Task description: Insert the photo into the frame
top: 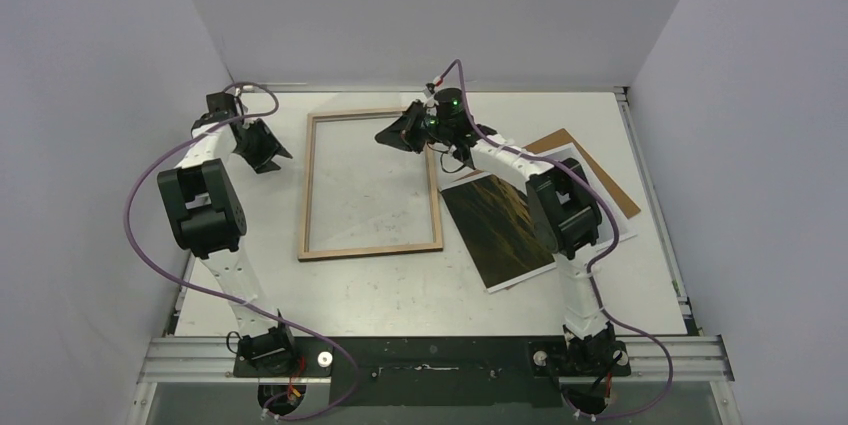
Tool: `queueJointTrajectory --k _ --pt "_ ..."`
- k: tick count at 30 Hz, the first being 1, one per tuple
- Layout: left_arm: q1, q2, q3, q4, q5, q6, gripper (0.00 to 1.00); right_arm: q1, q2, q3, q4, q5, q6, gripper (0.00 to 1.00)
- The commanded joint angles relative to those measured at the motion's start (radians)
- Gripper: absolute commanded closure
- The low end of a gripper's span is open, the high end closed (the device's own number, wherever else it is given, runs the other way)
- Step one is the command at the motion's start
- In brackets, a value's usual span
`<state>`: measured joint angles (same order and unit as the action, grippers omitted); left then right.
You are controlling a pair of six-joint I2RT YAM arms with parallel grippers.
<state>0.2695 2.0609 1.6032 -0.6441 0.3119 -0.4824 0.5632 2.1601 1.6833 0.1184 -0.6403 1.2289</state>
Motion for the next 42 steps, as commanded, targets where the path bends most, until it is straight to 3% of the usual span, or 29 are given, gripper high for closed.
queueJointTrajectory --k 1,9,14,23,42 --pt "0.002 0.013 0.046 -0.003 -0.002 0.021 0.59 -0.019 0.031 0.038 0.043 -0.043 0.039 1.0" --pt "0.002 0.034 0.045 -0.001 0.033 0.025 0.59 -0.031 0.064 0.029 0.004 -0.062 0.017 1.0" --pt "0.002 0.042 0.03 0.02 0.077 0.013 0.59 -0.04 0.053 0.02 -0.085 -0.041 -0.097 1.0" --pt "0.002 0.066 0.001 0.074 0.175 -0.015 0.58 -0.059 0.008 -0.151 0.141 0.008 -0.147 1.0" --pt "-0.01 0.119 -0.015 0.063 0.194 0.028 0.58 -0.077 0.026 -0.223 0.196 0.02 -0.19 1.0"
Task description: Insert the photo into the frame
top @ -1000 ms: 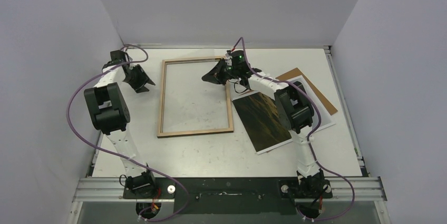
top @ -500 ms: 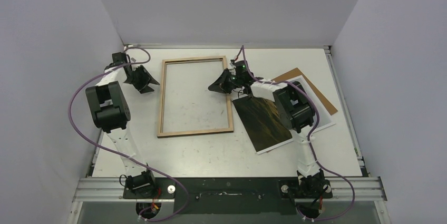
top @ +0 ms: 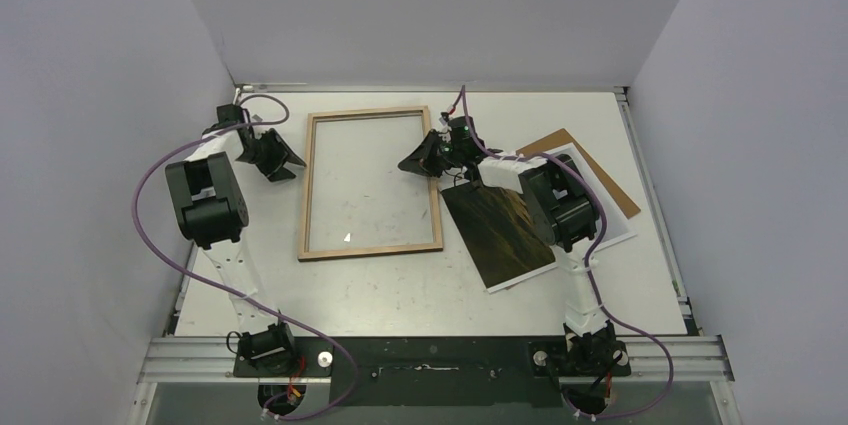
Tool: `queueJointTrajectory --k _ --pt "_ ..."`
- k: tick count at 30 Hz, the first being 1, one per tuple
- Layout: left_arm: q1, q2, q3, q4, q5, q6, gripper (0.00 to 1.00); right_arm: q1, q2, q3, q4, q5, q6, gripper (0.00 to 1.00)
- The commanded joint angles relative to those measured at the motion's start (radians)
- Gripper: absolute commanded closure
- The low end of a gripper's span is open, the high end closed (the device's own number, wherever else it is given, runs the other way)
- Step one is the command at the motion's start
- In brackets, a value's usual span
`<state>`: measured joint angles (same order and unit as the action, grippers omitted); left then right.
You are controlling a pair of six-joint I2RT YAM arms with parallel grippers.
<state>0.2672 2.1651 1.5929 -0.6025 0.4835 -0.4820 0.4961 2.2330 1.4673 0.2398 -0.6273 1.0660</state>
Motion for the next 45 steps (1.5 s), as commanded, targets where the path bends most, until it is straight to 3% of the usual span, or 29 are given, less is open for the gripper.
queueJointTrajectory --k 1,12,25,39,45 --pt "-0.008 0.017 -0.005 0.022 0.023 0.03 0.58 -0.013 -0.047 -0.009 0.067 0.008 -0.035 1.0" --pt "-0.019 0.034 -0.001 0.017 0.023 0.041 0.58 -0.017 -0.018 -0.011 0.071 -0.032 -0.051 1.0" --pt "-0.025 0.049 0.007 0.003 0.024 0.05 0.58 -0.032 0.01 -0.054 0.403 -0.056 0.231 1.0" --pt "-0.026 0.061 0.015 -0.007 0.023 0.056 0.81 -0.041 0.034 -0.078 0.627 -0.073 0.404 1.0" --pt "-0.027 0.06 0.013 -0.011 0.019 0.056 0.83 -0.033 0.029 -0.058 0.541 -0.104 0.309 1.0"
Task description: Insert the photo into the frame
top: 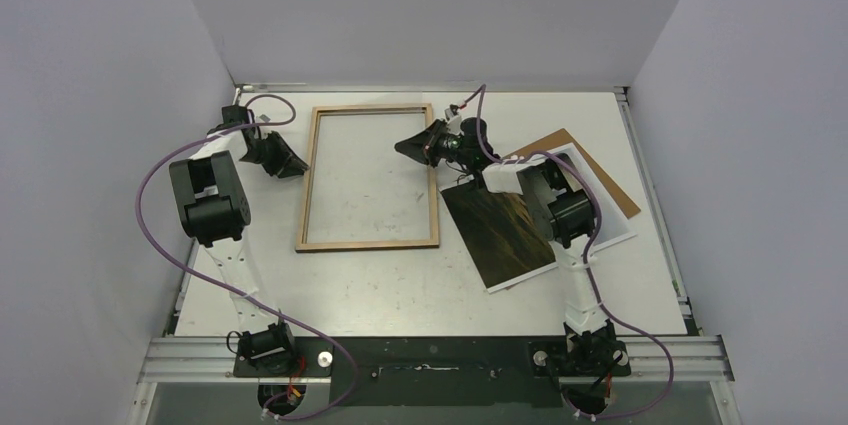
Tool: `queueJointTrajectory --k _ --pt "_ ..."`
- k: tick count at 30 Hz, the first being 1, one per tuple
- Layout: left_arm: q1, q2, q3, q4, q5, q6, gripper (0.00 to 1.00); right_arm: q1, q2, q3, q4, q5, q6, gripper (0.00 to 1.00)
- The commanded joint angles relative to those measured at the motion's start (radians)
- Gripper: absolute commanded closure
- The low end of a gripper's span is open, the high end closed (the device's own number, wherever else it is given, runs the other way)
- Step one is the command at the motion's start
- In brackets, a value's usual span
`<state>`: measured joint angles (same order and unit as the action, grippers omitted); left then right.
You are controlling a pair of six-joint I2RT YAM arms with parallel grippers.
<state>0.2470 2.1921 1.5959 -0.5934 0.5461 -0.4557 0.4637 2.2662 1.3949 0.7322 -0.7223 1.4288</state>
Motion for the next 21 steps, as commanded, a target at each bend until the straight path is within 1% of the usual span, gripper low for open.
queueJointTrajectory --k 1,4,6,8,10,14,19,21 --pt "-0.006 0.033 0.01 -0.022 -0.048 0.029 0.83 0.002 -0.004 0.017 0.033 -0.015 -0.072 1.0" --pt "-0.006 0.031 0.01 -0.022 -0.052 0.024 0.85 0.007 0.003 0.028 -0.029 -0.038 -0.142 1.0" --pt "-0.006 0.032 0.01 -0.021 -0.051 0.02 0.87 0.01 0.01 0.035 -0.073 -0.039 -0.179 1.0" --pt "-0.006 0.034 0.009 -0.019 -0.048 0.016 0.92 0.011 0.023 0.04 -0.065 -0.039 -0.181 1.0" --pt "-0.007 0.037 0.009 -0.021 -0.045 0.014 0.96 0.012 0.034 0.046 -0.053 -0.04 -0.169 1.0" --pt "-0.007 0.038 0.009 -0.022 -0.041 0.016 1.0 0.014 0.038 0.044 -0.023 -0.038 -0.122 1.0" --pt "-0.006 0.04 0.01 -0.025 -0.041 0.016 1.0 0.015 0.037 0.035 0.037 -0.035 -0.077 1.0" --pt "-0.006 0.042 0.01 -0.025 -0.039 0.016 1.0 0.014 0.047 0.036 0.085 -0.038 -0.046 1.0"
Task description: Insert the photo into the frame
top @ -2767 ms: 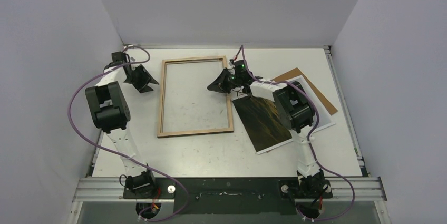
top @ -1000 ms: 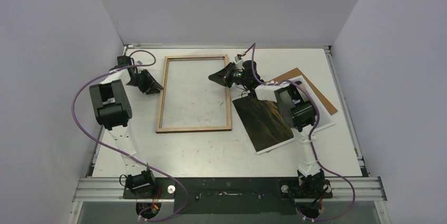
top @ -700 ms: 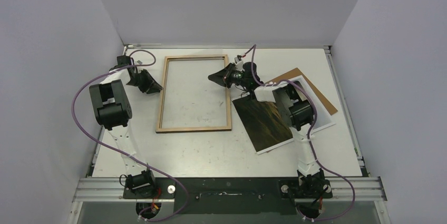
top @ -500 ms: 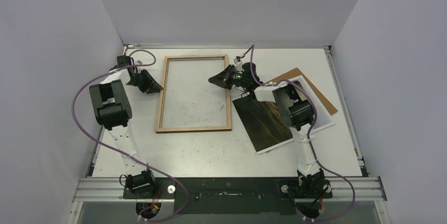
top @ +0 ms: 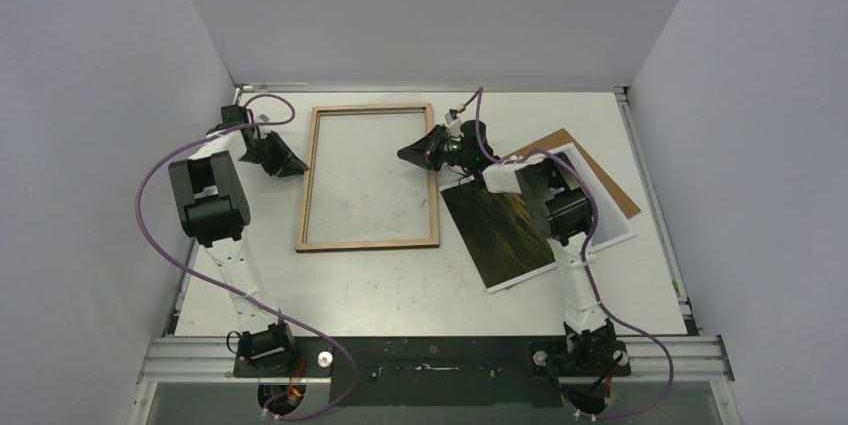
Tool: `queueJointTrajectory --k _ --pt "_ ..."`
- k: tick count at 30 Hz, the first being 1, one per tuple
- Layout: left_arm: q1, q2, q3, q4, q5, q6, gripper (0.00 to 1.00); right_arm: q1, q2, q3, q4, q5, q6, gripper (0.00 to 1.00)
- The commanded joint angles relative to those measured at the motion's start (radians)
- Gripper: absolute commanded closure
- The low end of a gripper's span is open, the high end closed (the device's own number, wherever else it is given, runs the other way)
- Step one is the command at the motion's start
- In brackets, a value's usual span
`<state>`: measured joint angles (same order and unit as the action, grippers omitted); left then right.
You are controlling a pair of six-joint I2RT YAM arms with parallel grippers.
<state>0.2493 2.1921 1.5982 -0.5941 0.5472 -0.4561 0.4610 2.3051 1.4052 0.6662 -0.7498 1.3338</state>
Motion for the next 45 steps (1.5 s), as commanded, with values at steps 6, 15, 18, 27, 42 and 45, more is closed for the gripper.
queueJointTrajectory --k 6,15,18,27,42,45 --pt "-0.008 0.044 0.008 -0.024 -0.038 0.014 1.0 0.015 0.008 0.012 0.244 -0.004 0.111 1.0" --pt "-0.008 0.046 0.005 -0.024 -0.04 0.018 1.0 0.016 -0.003 0.012 0.15 0.0 0.034 1.0" --pt "-0.008 0.049 0.005 -0.022 -0.036 0.017 1.0 0.019 0.011 0.018 0.135 -0.002 0.019 1.0" --pt "-0.008 0.053 0.005 -0.024 -0.029 0.017 1.0 0.021 0.027 0.044 0.057 -0.009 -0.069 1.0" --pt "-0.012 0.058 0.006 -0.023 -0.017 0.012 1.0 0.038 0.047 0.032 0.097 0.003 -0.029 1.0" --pt "-0.012 0.06 0.008 -0.024 -0.018 0.01 1.0 0.042 0.045 0.021 0.086 0.004 -0.038 1.0"
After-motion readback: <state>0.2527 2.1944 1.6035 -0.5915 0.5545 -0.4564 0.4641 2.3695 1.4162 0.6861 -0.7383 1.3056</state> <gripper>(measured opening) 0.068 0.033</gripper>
